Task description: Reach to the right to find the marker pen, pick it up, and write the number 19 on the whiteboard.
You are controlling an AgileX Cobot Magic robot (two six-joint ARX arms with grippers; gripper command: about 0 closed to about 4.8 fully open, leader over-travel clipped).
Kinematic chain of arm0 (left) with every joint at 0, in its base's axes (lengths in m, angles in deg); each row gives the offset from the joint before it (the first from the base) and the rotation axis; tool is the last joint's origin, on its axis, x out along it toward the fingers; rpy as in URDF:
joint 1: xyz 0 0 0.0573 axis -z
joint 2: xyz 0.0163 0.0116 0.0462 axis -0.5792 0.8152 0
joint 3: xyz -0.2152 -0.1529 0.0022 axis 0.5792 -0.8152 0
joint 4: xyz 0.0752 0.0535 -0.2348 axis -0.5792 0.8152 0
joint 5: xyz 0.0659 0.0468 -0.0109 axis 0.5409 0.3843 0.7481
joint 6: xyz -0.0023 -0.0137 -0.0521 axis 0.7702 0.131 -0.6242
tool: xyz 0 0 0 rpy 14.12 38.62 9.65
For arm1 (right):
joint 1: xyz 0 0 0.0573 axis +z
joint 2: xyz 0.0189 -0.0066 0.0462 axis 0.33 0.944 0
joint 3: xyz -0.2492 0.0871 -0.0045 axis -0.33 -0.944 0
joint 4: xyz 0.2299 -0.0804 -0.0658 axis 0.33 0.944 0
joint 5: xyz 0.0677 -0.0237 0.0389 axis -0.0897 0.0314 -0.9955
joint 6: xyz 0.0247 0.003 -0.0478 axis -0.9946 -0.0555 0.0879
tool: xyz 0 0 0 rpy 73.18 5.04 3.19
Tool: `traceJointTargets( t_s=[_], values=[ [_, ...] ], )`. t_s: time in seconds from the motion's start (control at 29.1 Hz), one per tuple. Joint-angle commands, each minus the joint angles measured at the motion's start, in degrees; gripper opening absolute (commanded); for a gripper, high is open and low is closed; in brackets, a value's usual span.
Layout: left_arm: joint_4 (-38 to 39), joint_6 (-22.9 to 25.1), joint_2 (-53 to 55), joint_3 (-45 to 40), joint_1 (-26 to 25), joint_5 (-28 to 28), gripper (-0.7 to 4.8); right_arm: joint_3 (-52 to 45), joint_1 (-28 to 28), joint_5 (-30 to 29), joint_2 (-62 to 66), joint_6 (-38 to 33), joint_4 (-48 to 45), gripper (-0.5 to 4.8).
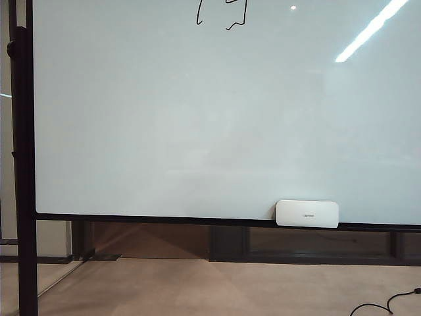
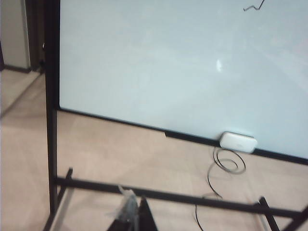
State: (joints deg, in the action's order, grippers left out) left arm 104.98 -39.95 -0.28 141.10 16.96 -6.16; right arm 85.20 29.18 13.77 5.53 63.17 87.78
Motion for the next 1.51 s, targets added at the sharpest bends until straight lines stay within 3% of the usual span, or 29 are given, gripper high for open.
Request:
traceJointTargets(
  t_s=[0.03, 0.21, 0.34, 0.45, 0.55, 0.65, 0.76, 0.96, 1.1, 1.34, 1.51],
  values=[
    [-13.0, -0.6, 0.0, -4.2, 0.0, 1.4, -0.05, -5.2, -2.3, -1.7, -0.1, -0.2, -10.2, -0.02],
    [-30.7, -1.7, 0.3, -14.4, 0.0, 1.3, -0.05, -12.8, -4.1, -1.8, -0.1, -0.5, -19.8, -0.02],
    [-40.1, -6.6, 0.3, -23.9, 0.0, 1.0, -0.05, -18.9, -4.0, -1.7, -0.1, -0.5, -28.2, -0.02],
    [-44.4, -11.3, 0.3, -30.7, 0.0, -0.1, 0.0, -24.2, -4.0, -1.4, -0.1, -0.6, -35.7, -0.02],
    [-48.8, -11.6, 0.3, -35.9, 0.0, 0.5, 0.0, -29.6, -4.0, -1.4, -0.1, -2.5, -44.4, -0.02],
    [-54.5, -16.7, 0.3, -40.1, 0.0, 0.7, -0.01, -34.4, -4.0, -1.4, -0.1, -4.5, -50.9, -0.02],
    [-59.4, -21.6, 0.3, -43.7, 0.0, 2.0, -0.01, -38.0, -4.0, -0.2, 0.0, -4.5, -53.3, -0.02],
    [-60.7, -23.3, 0.3, -49.8, 0.2, 3.7, -0.05, -44.6, -4.1, 1.7, -0.1, -4.5, -53.5, -0.02],
    [-61.8, -18.6, 0.3, -51.9, 0.2, 5.8, -0.05, -47.9, -4.1, 2.7, -0.2, -4.5, -53.9, -0.02],
    [-61.0, -16.0, 0.2, -58.7, 0.2, 5.6, -0.05, -52.2, -4.1, 4.3, -0.2, -4.5, -54.3, -0.02],
    [-59.4, -9.2, 0.3, -58.7, 0.2, 8.4, -0.05, -52.9, -4.1, 7.0, -0.2, -1.5, -54.9, -0.02]
  ],
)
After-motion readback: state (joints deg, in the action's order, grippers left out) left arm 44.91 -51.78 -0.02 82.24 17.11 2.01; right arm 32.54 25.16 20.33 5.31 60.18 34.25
